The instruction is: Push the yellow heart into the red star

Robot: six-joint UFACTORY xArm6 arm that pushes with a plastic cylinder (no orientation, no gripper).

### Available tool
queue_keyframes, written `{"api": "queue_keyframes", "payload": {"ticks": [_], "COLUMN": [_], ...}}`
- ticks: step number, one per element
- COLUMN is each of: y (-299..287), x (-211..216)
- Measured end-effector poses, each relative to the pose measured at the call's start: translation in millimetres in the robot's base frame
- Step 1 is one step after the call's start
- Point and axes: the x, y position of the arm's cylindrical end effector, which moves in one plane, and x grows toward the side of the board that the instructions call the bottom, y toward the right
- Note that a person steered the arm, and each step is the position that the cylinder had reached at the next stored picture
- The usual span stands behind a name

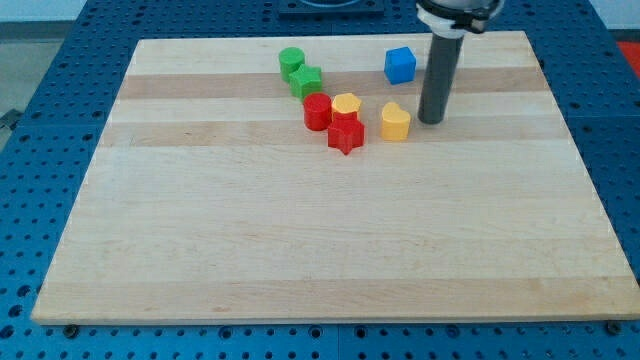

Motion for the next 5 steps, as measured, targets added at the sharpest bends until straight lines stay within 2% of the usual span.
{"api": "queue_keyframes", "payload": {"ticks": [1, 3, 4, 5], "y": [-3.2, -55.8, -64.8, -49.7], "x": [6.1, 6.2, 6.1, 6.8]}}
